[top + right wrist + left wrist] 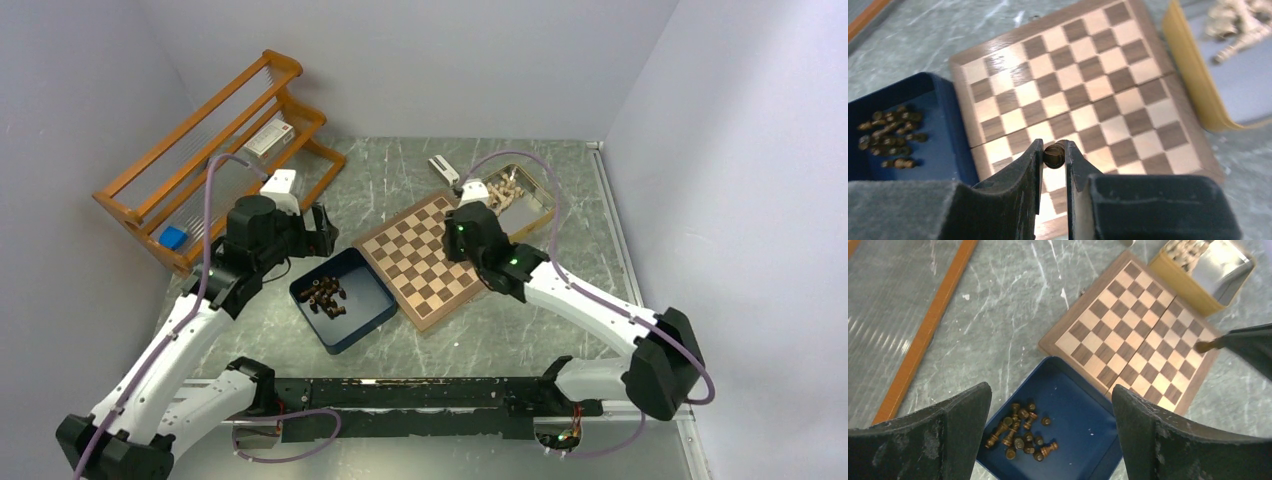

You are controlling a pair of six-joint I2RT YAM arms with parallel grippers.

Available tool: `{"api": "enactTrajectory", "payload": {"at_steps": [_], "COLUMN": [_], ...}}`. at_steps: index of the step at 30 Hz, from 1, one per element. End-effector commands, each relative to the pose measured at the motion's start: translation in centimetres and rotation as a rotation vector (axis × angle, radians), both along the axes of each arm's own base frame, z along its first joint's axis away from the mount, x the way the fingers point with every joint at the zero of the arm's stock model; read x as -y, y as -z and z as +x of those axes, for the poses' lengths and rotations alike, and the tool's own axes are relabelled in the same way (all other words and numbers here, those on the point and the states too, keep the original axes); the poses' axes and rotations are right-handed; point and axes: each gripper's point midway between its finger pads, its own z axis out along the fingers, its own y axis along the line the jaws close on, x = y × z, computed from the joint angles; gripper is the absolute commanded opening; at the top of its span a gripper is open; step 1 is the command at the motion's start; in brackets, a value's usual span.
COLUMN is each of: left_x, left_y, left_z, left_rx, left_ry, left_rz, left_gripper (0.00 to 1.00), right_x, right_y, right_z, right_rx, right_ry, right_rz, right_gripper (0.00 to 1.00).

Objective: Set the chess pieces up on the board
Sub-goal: Place the chess piece on the chessboard.

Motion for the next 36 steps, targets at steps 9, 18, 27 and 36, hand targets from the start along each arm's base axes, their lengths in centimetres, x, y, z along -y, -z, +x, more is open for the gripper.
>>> {"api": "enactTrajectory", "payload": {"at_steps": [9, 18, 27, 36], "left_x": [0.4, 0.0, 0.0, 0.0], "left_y": [2.1, 1.6, 1.7, 1.8], "left_z": [1.5, 1.3, 1.3, 1.3], "left_rx": [-0.011, 0.005, 0.003, -0.002], "left_ry": [0.037, 0.022, 0.025, 0.021], "left_rz": [0.072, 0.073, 0.072, 0.073], "left_gripper": [0.95, 0.96, 0.96, 0.96], "right_x": [5.7, 6.1, 6.0, 4.9], "right_y": [3.1, 5.2, 6.8, 6.6], "right_z": [-1.2, -2.4, -3.0, -3.1], "right_rx": [-0.113, -0.134, -0.133, -0.070], "right_ry": [0.178, 0.196, 0.185, 0.096], "right_rz": [-0.025, 0.024, 0.065, 0.095], "right_gripper": [0.11, 0.11, 0.11, 0.12]}}
